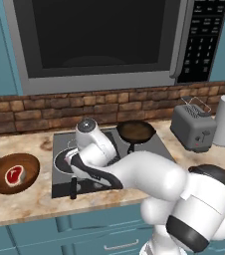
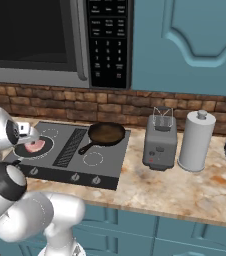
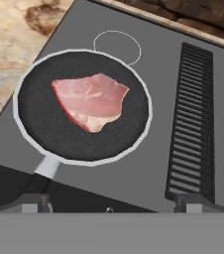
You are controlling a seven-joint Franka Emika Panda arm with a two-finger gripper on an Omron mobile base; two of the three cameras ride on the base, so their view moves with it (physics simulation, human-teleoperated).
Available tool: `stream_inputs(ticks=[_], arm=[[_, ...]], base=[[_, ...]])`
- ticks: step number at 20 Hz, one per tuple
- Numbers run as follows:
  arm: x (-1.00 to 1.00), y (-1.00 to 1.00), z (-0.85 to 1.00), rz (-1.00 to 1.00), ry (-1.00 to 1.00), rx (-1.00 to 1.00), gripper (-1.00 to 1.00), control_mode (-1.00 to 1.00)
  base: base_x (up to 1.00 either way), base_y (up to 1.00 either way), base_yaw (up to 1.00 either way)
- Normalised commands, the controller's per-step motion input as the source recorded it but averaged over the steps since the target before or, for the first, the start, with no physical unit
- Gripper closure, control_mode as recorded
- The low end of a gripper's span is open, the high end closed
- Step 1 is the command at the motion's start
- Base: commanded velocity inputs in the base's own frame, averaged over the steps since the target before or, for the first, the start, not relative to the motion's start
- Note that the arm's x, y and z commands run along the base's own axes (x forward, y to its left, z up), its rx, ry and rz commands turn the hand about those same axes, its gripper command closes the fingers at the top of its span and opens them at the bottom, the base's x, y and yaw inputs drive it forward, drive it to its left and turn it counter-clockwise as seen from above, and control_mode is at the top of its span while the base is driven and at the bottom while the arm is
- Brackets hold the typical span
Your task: Place one of the steaks on the plate and the other in the bowl. Then place the bowl in the fridge.
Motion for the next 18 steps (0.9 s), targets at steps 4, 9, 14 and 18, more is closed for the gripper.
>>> stream_inputs(ticks=[4,9,14,18], arm=[[0.15,0.2,-0.19,0.0,0.02,0.0,-1.0,-1.0],[0.1,0.2,-0.14,0.0,0.04,0.0,-1.0,-1.0],[0.06,0.13,-0.05,0.0,0.05,0.0,-1.0,-1.0],[0.02,0.08,-0.04,0.0,0.04,0.0,-1.0,-1.0]], base=[[0.0,0.0,0.0],[0.0,0.0,0.0],[0.0,0.0,0.0],[0.0,0.0,0.0]])
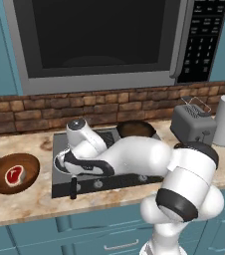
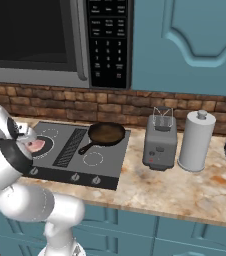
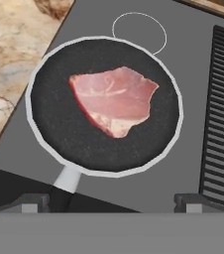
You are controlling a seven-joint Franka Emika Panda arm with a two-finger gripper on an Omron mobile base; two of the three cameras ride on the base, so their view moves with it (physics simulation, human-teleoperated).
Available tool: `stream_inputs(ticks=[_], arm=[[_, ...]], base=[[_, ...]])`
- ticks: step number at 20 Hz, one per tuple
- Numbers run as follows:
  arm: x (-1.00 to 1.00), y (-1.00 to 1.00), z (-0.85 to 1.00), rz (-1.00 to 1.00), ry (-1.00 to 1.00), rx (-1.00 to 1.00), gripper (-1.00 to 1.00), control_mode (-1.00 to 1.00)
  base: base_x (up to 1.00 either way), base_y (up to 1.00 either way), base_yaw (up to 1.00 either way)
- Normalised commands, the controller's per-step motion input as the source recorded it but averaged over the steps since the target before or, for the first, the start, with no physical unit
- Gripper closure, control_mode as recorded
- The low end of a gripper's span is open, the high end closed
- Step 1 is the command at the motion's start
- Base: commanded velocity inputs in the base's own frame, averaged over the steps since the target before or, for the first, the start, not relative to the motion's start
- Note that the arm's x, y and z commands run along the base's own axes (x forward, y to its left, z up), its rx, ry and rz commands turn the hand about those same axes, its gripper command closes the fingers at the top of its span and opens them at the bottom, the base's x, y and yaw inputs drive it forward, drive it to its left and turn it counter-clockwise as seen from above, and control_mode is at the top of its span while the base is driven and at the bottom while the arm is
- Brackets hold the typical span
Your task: Place one of the steaks on the plate and the other in the bowl. Then place the bowl in the fridge.
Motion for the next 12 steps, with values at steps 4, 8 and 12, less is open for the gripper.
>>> stream_inputs(ticks=[4,8,12], arm=[[0.13,0.1,-0.22,0.0,0.01,0.0,-1.0,-1.0],[0.18,0.01,-0.24,0.0,0.0,0.0,-1.0,-1.0],[0.21,0.03,-0.13,0.0,0.0,0.0,-1.0,-1.0]], base=[[0.0,0.0,0.0],[0.0,0.0,0.0],[0.0,0.0,0.0]])
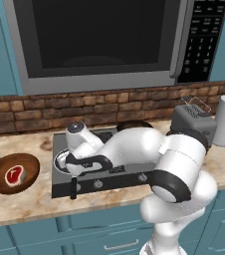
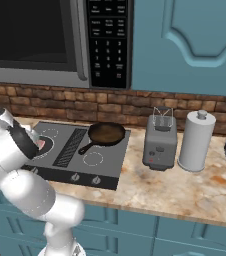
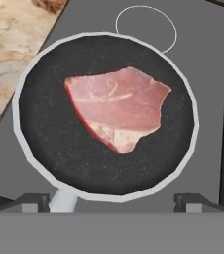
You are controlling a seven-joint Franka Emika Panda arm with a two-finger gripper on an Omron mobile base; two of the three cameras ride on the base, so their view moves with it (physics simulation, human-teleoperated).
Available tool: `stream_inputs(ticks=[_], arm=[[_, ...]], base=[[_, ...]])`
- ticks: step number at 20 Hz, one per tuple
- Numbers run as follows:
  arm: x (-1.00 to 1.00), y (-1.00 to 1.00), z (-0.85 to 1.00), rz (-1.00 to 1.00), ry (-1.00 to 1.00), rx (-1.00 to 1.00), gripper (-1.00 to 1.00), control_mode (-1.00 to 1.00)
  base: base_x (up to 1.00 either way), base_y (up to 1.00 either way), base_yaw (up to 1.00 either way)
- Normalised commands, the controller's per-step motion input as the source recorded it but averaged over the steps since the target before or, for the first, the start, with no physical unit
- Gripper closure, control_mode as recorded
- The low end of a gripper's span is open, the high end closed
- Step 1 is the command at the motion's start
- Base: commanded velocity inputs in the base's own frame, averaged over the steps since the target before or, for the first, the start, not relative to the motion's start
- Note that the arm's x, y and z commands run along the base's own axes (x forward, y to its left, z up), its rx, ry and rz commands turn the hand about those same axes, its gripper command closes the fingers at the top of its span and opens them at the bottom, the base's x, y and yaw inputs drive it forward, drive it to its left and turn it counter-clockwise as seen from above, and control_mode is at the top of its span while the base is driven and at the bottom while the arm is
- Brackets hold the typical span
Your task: Place one of the steaks on the plate and the other in the bowl. Then place the bowl in the fridge.
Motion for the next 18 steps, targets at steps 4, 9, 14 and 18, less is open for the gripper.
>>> stream_inputs(ticks=[4,9,14,18], arm=[[0.24,0.13,-0.11,0.0,0.0,0.0,-1.0,-1.0],[0.26,0.14,-0.16,0.0,0.0,0.0,-1.0,-1.0],[0.3,0.08,-0.24,0.0,0.0,0.0,-1.0,-1.0],[0.34,0.13,-0.3,0.0,0.0,0.0,-1.0,-1.0]], base=[[0.0,0.0,0.0],[0.0,0.0,0.0],[0.0,0.0,0.0],[0.0,0.0,0.0]])
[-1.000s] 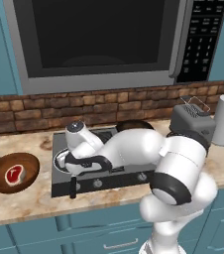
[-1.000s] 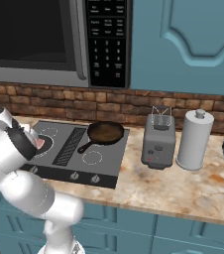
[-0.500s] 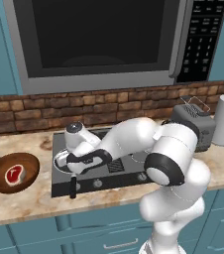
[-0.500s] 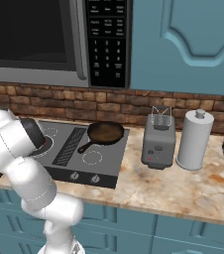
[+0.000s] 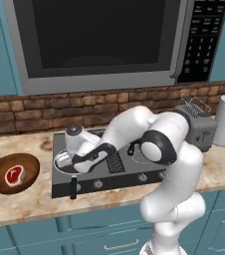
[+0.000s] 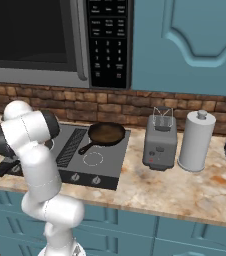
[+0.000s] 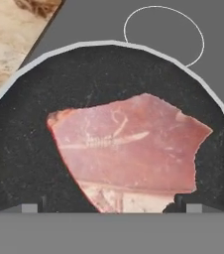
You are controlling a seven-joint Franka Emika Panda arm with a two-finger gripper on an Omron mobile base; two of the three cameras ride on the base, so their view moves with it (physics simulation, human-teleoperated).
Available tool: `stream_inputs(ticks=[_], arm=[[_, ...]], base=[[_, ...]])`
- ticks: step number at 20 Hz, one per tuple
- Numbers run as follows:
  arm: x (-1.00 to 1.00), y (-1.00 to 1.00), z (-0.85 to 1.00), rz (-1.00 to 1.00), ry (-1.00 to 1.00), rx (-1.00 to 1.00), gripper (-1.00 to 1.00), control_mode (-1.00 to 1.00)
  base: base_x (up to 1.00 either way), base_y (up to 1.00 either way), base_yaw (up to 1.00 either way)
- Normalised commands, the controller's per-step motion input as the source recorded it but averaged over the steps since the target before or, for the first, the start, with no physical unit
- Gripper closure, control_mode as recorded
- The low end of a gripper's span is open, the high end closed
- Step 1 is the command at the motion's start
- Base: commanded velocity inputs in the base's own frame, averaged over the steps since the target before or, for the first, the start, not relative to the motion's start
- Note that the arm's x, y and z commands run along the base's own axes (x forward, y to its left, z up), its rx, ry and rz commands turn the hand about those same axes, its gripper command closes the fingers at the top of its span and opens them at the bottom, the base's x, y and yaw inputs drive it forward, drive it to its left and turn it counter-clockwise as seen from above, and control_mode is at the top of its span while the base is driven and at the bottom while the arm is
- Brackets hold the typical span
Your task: Place one of the steaks on the plate and the other in the bowl. Then place the bowl in the fridge.
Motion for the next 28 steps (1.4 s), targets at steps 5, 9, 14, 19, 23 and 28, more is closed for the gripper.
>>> stream_inputs(ticks=[5,9,14,19,23,28], arm=[[0.3,0.14,-0.36,0.0,0.0,0.0,-1.0,-1.0],[0.24,0.11,-0.45,0.0,0.05,0.0,1.0,-1.0],[0.14,0.03,-0.48,0.0,0.09,0.0,1.0,-1.0],[0.18,-0.01,-0.33,0.0,0.07,0.0,1.0,-1.0],[0.09,-0.05,-0.11,0.0,0.05,0.0,1.0,-1.0],[-0.01,-0.13,0.04,0.0,0.01,0.0,1.0,-1.0]], base=[[0.0,0.0,0.0],[0.0,0.0,0.0],[0.0,0.0,0.0],[0.0,0.0,0.0],[0.0,0.0,0.0],[0.0,0.0,0.0]])
